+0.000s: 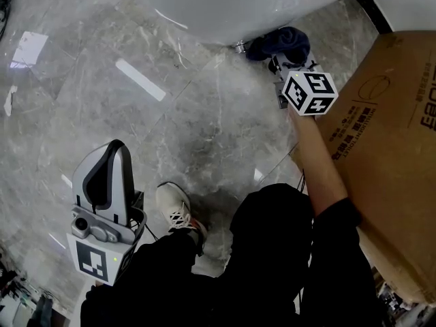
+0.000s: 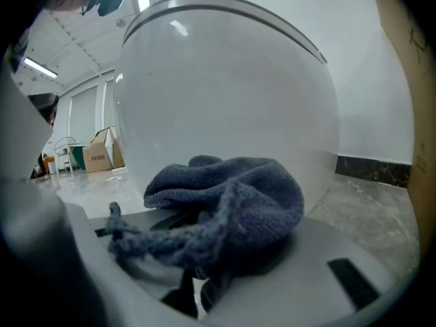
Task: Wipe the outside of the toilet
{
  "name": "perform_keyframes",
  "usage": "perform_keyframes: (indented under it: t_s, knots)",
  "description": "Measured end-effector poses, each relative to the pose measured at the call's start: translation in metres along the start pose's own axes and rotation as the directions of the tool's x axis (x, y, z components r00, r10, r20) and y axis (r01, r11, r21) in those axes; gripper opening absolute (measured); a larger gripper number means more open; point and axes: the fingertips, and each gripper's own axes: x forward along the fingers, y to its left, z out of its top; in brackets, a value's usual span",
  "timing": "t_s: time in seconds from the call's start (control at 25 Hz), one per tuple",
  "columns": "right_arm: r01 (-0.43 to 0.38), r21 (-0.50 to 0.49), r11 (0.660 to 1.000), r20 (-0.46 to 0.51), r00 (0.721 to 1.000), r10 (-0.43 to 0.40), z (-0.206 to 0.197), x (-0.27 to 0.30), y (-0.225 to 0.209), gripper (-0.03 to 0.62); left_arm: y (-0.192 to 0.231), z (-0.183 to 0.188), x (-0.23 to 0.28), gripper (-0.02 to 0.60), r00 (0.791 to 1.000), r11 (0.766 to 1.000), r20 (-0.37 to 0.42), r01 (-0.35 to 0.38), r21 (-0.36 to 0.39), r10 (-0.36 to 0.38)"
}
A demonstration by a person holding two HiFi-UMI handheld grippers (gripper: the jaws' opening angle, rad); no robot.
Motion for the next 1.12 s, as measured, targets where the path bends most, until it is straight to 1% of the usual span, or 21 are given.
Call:
perform_keyframes:
  t_s: [0.2,0.32,0.44,0.68,0.8,0.88,1.12]
  knots:
    - [-0.004,0.004,1.000,-0.059,0.998,0.004,-0.025,0.012,-0.004,0.100,0.000,-0.001,-0.001,0.011,1.000,1.000,-0.006,-0.001,0.005,0.001]
    - [-0.008,0.025,1.000,-0.074,0.997,0.010,-0.035,0.018,-0.005,0.100,0.000,-0.001,-0.001,0.011,1.000,1.000,-0.006,0.002,0.008,-0.002]
    - [-0.013,0.017,1.000,-0.128,0.992,0.015,-0.052,0.026,-0.004,0.100,0.001,-0.002,-0.003,0.011,1.000,1.000,-0.010,-0.001,0.006,0.001]
    - [-0.012,0.056,0.998,-0.187,0.982,0.022,-0.072,0.037,-0.007,0.100,0.001,-0.002,-0.005,0.011,1.000,1.000,-0.015,-0.003,0.010,0.003]
    - [-0.003,0.095,0.995,-0.204,0.979,0.023,-0.081,0.038,-0.010,0.100,0.002,0.000,-0.007,0.011,1.000,1.000,-0.014,-0.007,0.012,0.008]
    - [0.009,0.103,0.995,-0.215,0.977,0.013,-0.085,0.037,-0.013,0.100,0.002,0.000,-0.008,0.011,1.000,1.000,-0.012,-0.010,0.013,0.010]
    - [0.056,0.117,0.992,-0.201,0.979,-0.032,-0.078,0.024,-0.017,0.100,0.001,0.000,-0.010,0.011,1.000,1.000,-0.008,-0.009,0.009,0.009]
